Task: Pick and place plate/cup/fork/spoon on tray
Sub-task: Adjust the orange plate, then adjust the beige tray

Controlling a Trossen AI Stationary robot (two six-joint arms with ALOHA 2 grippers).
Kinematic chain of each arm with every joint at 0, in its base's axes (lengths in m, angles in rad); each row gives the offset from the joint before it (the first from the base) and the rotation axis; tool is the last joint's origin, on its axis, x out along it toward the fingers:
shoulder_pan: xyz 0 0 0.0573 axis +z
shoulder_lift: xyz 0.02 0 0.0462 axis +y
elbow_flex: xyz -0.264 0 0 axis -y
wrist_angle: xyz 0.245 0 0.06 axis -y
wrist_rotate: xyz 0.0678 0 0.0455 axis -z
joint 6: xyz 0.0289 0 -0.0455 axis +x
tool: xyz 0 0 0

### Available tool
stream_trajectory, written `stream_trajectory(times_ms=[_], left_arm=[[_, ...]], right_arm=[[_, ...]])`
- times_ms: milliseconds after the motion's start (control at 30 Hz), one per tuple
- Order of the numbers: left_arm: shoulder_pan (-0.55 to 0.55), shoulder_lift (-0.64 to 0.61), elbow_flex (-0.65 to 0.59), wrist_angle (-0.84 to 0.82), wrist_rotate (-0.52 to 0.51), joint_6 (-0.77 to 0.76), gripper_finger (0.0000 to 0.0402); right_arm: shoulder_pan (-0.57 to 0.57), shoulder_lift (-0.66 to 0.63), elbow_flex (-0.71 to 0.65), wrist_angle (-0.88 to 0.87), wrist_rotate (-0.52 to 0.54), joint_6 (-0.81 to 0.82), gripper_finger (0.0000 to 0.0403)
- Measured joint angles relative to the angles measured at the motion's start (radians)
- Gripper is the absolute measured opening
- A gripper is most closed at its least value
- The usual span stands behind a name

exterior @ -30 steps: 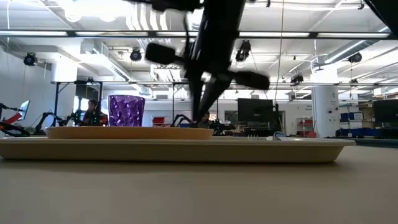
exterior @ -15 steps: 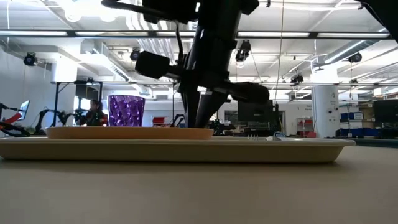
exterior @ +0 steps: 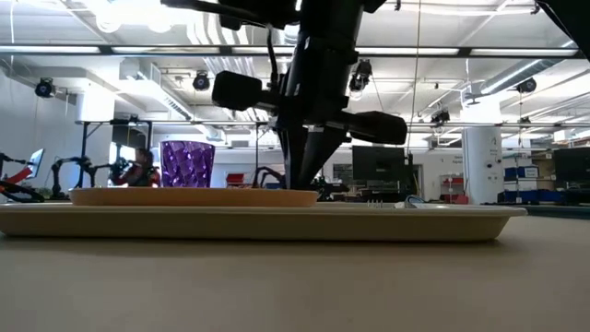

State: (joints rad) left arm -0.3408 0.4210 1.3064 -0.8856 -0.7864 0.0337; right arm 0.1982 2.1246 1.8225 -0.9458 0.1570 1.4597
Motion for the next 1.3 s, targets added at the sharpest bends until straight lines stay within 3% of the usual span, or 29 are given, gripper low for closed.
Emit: stream_trajectory(times_ms=[767, 967, 1100, 1233, 1300], left_arm=[[0.0, 0.0, 0.0, 0.0, 0.0, 0.0, 0.012], [0.0, 0.0, 0.0, 0.0, 0.0, 0.0, 0.012], [0.0, 0.0, 0.0, 0.0, 0.0, 0.0, 0.012], [0.0, 0.0, 0.0, 0.0, 0.0, 0.0, 0.012], [0.0, 0.0, 0.0, -0.001, 0.0, 0.0, 0.012]], right_arm=[[0.003, -0.004, 0.003, -0.151, -0.008, 0.004, 0.0008], [0.009, -0.007, 0.108, -0.16, 0.083, -0.07, 0.0008], [-0.002, -0.008, 0.211, -0.318, 0.221, -0.111, 0.0008], [-0.062, -0.008, 0.276, -0.476, 0.224, -0.149, 0.0008], [-0.086, -0.008, 0.29, -0.462, 0.198, -0.181, 0.0008]])
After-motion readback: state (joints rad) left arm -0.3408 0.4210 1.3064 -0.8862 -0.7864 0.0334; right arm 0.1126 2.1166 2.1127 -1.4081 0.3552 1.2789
